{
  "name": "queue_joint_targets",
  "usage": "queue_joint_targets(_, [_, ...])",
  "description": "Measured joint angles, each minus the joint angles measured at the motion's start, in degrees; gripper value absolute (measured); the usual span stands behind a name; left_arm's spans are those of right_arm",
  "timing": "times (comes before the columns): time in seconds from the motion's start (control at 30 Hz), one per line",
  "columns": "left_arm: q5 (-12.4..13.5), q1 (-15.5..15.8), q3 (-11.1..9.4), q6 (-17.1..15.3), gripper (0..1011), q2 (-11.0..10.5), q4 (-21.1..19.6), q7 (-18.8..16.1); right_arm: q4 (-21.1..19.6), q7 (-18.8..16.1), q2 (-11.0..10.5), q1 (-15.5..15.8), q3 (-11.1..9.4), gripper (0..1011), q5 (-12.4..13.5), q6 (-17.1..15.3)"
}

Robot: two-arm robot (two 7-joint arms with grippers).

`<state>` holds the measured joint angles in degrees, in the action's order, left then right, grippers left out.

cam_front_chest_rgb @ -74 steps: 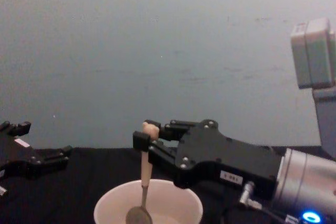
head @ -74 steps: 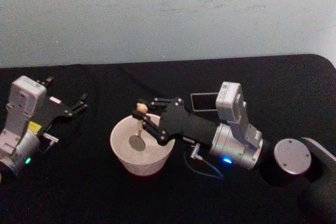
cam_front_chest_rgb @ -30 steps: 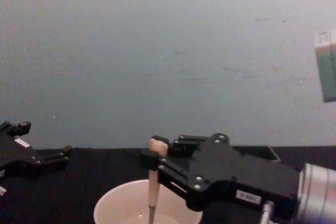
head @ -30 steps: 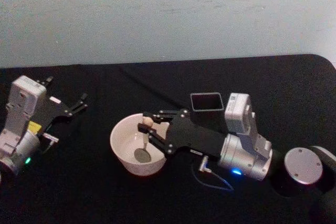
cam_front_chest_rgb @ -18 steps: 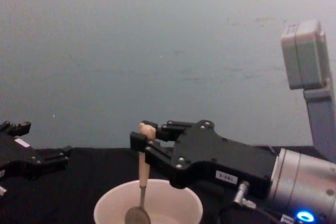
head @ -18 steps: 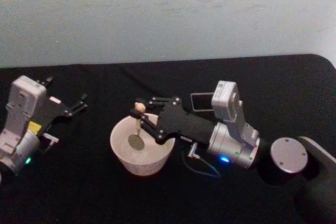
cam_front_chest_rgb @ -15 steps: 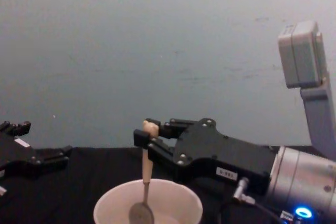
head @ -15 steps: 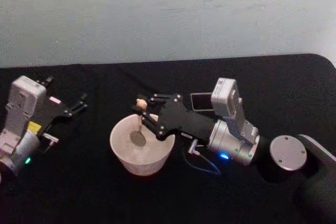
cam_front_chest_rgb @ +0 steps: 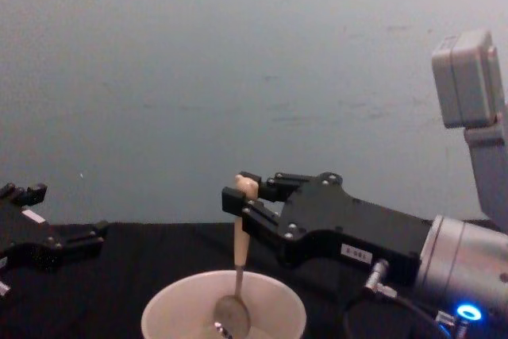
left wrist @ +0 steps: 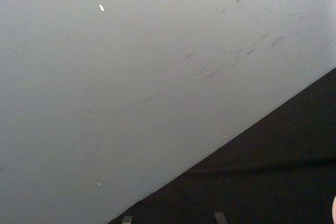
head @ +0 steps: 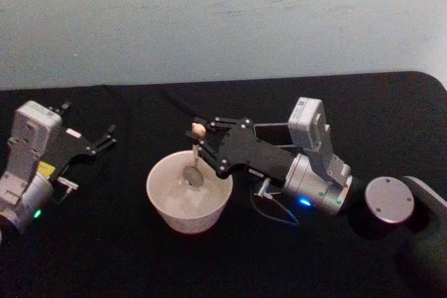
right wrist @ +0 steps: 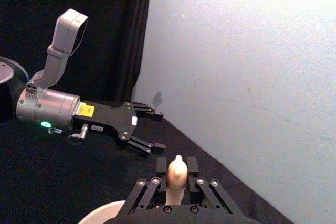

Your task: Pick up the stirring spoon with one hand, stir inside the cup, then place it back in its original position.

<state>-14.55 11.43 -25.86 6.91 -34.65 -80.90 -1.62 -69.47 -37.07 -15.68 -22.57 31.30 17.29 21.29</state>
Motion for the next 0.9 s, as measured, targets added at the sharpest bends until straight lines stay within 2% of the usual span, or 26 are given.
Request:
queue_joint_targets(0.2, [0.0,0.0,0.0,0.0,1001,0.0,0.0,0.0,-1.0,-0.1,-0.2,0.4,-0.3,214,0.2,-0.1])
queue_joint_targets(0.37, [0.0,0.0,0.0,0.0,1001,0.0,0.0,0.0,-2.8,-0.7,-0.8,0.7,-1.0,214,1.4,-0.1])
queue_joint_targets(0.47, [0.0,0.0,0.0,0.0,1001,0.0,0.0,0.0,-5.0,-1.7,-1.6,0.7,-2.1,214,3.7,-0.7])
queue_joint_targets(0.57, [0.0,0.0,0.0,0.0,1001,0.0,0.0,0.0,-6.6,-2.0,-2.4,0.7,-3.0,214,4.8,-0.6])
queue_joint_targets(0.9, [0.0,0.0,0.0,0.0,1001,0.0,0.0,0.0,-10.9,-2.4,-5.5,1.0,-6.3,214,7.4,1.5])
